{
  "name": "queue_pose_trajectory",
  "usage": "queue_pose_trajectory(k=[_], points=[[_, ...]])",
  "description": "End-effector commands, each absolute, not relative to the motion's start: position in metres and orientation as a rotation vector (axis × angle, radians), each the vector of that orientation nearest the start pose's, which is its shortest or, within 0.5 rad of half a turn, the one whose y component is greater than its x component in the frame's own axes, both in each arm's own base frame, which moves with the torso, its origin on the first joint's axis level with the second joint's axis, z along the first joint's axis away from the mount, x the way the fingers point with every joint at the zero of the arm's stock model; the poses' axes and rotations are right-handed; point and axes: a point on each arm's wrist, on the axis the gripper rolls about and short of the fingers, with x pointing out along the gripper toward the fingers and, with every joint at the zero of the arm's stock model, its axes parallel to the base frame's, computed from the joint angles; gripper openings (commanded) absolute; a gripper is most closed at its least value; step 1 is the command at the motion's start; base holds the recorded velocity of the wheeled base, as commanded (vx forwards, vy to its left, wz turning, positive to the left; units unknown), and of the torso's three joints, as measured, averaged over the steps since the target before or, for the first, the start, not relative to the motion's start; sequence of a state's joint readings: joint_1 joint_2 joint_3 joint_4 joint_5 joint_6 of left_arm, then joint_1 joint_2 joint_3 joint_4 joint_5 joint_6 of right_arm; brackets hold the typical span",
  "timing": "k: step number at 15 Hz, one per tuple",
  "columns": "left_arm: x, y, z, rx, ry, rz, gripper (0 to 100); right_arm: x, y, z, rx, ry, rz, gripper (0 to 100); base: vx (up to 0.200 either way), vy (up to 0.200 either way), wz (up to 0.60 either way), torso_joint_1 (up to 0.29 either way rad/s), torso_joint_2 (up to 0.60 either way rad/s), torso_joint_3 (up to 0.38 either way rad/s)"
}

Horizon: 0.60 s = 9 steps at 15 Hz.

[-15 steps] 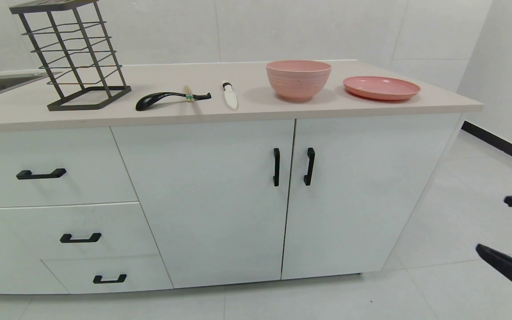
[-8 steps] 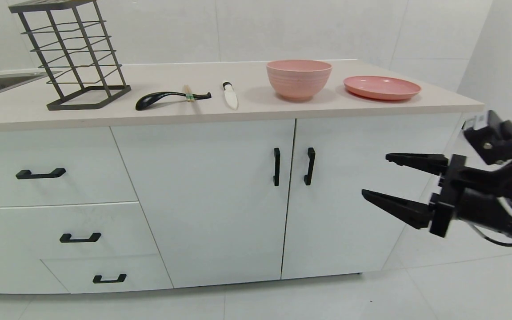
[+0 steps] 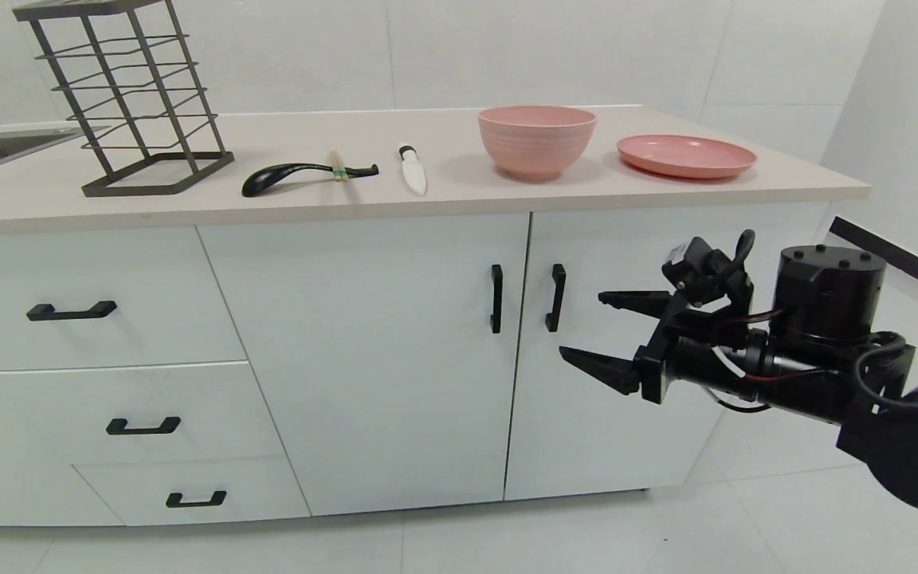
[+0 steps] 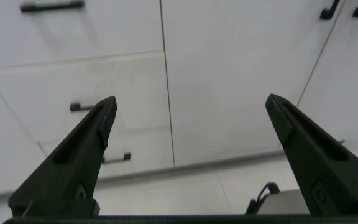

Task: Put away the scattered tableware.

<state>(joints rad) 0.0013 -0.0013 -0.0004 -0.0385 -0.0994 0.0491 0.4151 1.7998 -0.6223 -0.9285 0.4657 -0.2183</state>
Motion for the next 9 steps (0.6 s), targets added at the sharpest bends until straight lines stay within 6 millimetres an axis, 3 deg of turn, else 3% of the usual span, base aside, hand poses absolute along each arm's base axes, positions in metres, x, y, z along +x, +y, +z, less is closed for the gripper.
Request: queue_pose_trajectory(k=[1,3,5,9], points=[[-0.03,-0.003,0.11,0.058,-0.272,-0.102,100,0.262,0.127,0.133,-0.199,0.173,0.898,100,0.0,0.0,0.0,0.0,0.0,0.0],[-0.042,-0.004,0.148,0.042,-0.401,-0.151,100,0.258,0.123,0.132,-0.199,0.182,0.896,100,0.0,0.0,0.0,0.0,0.0,0.0],[-0.041,-0.003,0.158,0.004,-0.327,-0.206,100,0.259,0.124,0.134,-0.201,0.169,0.897,100,0.0,0.0,0.0,0.0,0.0,0.0],[-0.001,-0.006,0.167,-0.013,-0.005,-0.457,100,0.261,0.126,0.128,-0.197,0.163,0.923,100,0.0,0.0,0.0,0.0,0.0,0.0]])
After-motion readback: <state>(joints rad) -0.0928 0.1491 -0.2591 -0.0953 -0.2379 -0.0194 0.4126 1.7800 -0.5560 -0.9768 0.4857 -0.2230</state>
